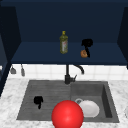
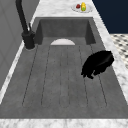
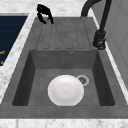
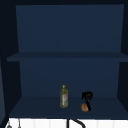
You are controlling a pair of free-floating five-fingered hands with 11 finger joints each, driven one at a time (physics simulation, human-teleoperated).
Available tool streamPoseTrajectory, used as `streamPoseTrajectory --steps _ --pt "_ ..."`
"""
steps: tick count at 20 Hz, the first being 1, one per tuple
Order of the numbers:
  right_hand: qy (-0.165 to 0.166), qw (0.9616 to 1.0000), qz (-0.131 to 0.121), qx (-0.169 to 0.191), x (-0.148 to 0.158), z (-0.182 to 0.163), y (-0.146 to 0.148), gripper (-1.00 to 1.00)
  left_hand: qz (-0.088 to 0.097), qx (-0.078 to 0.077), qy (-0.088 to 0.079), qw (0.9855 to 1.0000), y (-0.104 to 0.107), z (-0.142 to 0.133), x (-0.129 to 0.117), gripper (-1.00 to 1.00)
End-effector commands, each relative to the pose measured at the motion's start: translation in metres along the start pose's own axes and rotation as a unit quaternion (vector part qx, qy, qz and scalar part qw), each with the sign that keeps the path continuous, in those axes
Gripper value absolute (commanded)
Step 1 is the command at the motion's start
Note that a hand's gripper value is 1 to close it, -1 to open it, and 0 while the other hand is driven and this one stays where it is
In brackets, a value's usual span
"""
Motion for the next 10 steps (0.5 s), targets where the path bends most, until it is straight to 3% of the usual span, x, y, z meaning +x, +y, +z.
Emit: streamPoseTrajectory --steps 1,7,10 --pt "-0.014 0.9997 0.000 0.021 -0.001 -0.013 -0.001 -1.00 0.000 0.000 0.000 1.0000 0.000 0.000 0.000 0.00" --pt "-0.010 0.9965 -0.004 0.083 -0.005 -0.048 -0.007 -1.00 0.000 0.000 0.000 1.0000 0.000 0.000 0.000 0.00" --pt "-0.011 0.9925 -0.009 0.121 -0.006 -0.062 -0.006 -1.00 0.000 0.000 0.000 1.0000 0.000 0.000 0.000 0.00"
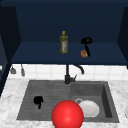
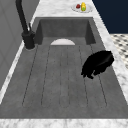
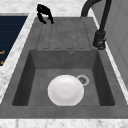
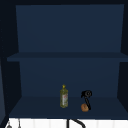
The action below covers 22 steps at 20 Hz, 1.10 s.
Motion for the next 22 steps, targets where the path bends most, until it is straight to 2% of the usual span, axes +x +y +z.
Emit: streamPoseTrajectory --steps 1,5,9,12,16,19,20,22 --pt "-0.009 0.9981 -0.008 0.061 0.000 -0.014 0.001 -1.00 0.000 0.000 0.000 1.0000 0.000 0.000 0.000 0.00" --pt "-0.008 0.9949 -0.014 0.099 0.004 -0.022 -0.005 -1.00 0.000 0.000 0.000 1.0000 0.000 0.000 0.000 0.00" --pt "-0.013 0.9889 -0.028 0.145 0.009 -0.033 -0.007 -1.00 0.000 0.000 0.000 1.0000 0.000 0.000 0.000 0.00" --pt "-0.012 0.9824 -0.036 0.183 0.012 -0.040 -0.009 -1.00 0.000 0.000 0.000 1.0000 0.000 0.000 0.000 0.00" --pt "-0.010 0.9721 -0.054 0.228 0.013 -0.032 -0.008 -1.00 0.000 0.000 0.000 1.0000 0.000 0.000 0.000 0.00" --pt "-0.014 0.9653 -0.055 0.255 0.014 -0.037 -0.004 -1.00 0.000 0.000 0.000 1.0000 0.000 0.000 0.000 0.00" --pt "-0.019 0.9639 -0.052 0.260 0.012 -0.037 0.000 -1.00 0.000 0.000 0.000 1.0000 0.000 0.000 0.000 0.00" --pt "-0.018 0.9660 -0.046 0.254 0.009 -0.041 0.004 -1.00 0.000 0.000 0.000 1.0000 0.000 0.000 0.000 0.00"
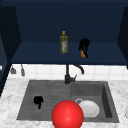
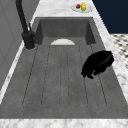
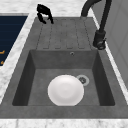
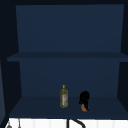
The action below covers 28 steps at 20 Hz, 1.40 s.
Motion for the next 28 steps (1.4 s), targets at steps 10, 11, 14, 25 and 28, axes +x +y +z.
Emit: streamPoseTrajectory --steps 10,11,14,25,28 --pt "-0.006 1.0000 -0.004 0.003 -0.004 -0.010 0.015 -1.00 0.000 0.000 0.000 1.0000 0.000 0.000 0.000 0.00" --pt "-0.006 1.0000 -0.004 0.001 -0.004 -0.010 0.016 -1.00 0.000 0.000 0.000 1.0000 0.000 0.000 0.000 0.00" --pt "0.002 0.9998 0.005 -0.017 0.000 -0.004 0.030 -1.00 0.000 0.000 0.000 1.0000 0.000 0.000 0.000 0.00" --pt "0.027 0.9925 0.029 -0.116 0.014 0.000 0.034 1.00 0.000 0.000 0.000 1.0000 0.000 0.000 0.000 0.00" --pt "0.032 0.9880 0.034 -0.147 0.016 0.001 0.034 1.00 0.000 0.000 0.000 1.0000 0.000 0.000 0.000 0.00"
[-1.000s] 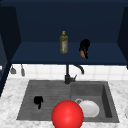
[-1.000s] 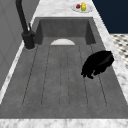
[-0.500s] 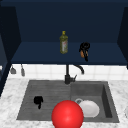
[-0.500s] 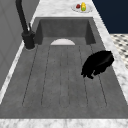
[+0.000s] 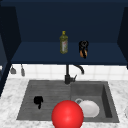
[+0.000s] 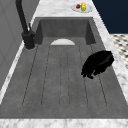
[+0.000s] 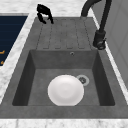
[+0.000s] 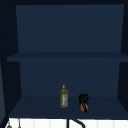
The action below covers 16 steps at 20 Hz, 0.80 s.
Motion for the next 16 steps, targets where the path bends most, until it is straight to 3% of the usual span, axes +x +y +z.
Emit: streamPoseTrajectory --steps 1,3,5,6,9,16 --pt "0.000 1.0000 0.001 0.000 0.003 0.004 0.007 1.00 0.000 0.000 0.000 1.0000 0.000 0.000 0.000 0.00" --pt "-0.005 1.0000 0.003 -0.003 0.003 0.009 0.009 1.00 0.000 0.000 0.000 1.0000 0.000 0.000 0.000 0.00" --pt "-0.004 0.9998 -0.004 0.020 0.006 -0.004 -0.003 1.00 0.000 0.000 0.000 1.0000 0.000 0.000 0.000 0.00" --pt "-0.012 0.9996 -0.013 0.022 0.002 0.010 -0.007 1.00 0.000 0.000 0.000 1.0000 0.000 0.000 0.000 0.00" --pt "-0.015 0.9994 -0.016 -0.025 0.001 0.049 -0.003 1.00 0.000 0.000 0.000 1.0000 0.000 0.000 0.000 0.00" --pt "-0.014 0.9990 -0.033 -0.028 -0.001 0.113 -0.003 1.00 0.000 0.000 0.000 1.0000 0.000 0.000 0.000 0.00"
